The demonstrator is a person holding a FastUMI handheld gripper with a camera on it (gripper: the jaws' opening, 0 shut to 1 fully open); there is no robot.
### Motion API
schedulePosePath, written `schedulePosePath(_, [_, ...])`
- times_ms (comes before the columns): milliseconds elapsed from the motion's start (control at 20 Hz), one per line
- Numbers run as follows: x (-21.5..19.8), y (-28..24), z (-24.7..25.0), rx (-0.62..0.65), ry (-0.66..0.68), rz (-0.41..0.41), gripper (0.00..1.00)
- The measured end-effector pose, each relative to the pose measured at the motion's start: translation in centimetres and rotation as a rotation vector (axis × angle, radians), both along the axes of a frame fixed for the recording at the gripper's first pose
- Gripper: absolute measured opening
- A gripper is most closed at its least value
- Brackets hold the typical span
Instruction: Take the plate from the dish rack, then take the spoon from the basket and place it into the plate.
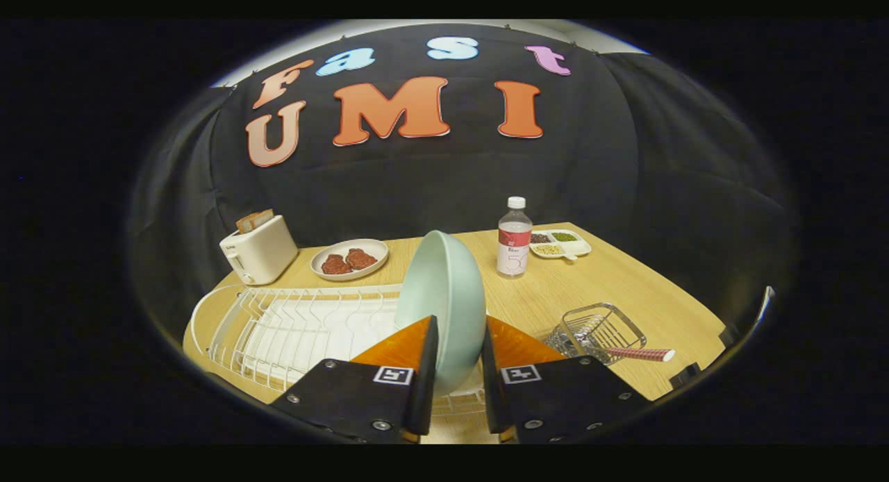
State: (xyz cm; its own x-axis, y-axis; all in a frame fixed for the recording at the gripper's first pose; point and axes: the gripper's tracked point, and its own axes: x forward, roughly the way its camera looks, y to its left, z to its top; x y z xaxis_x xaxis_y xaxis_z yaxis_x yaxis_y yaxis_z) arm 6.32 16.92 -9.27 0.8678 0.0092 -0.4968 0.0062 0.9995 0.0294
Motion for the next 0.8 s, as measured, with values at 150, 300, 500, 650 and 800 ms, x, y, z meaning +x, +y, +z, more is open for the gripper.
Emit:
schedulePosePath(150, [0.0, 0.0, 0.5, -0.056, -0.002, -0.048, 0.25])
schedulePosePath(300, [0.5, -0.2, 1.7, -0.087, -0.038, -0.091, 0.17])
schedulePosePath(500, [1.2, -1.3, 3.0, -0.132, -0.073, -0.132, 0.09])
schedulePosePath(650, [1.4, -1.6, 3.3, -0.127, -0.075, -0.152, 0.09])
schedulePosePath(800, [1.6, -1.9, 4.8, -0.166, -0.118, -0.16, 0.09])
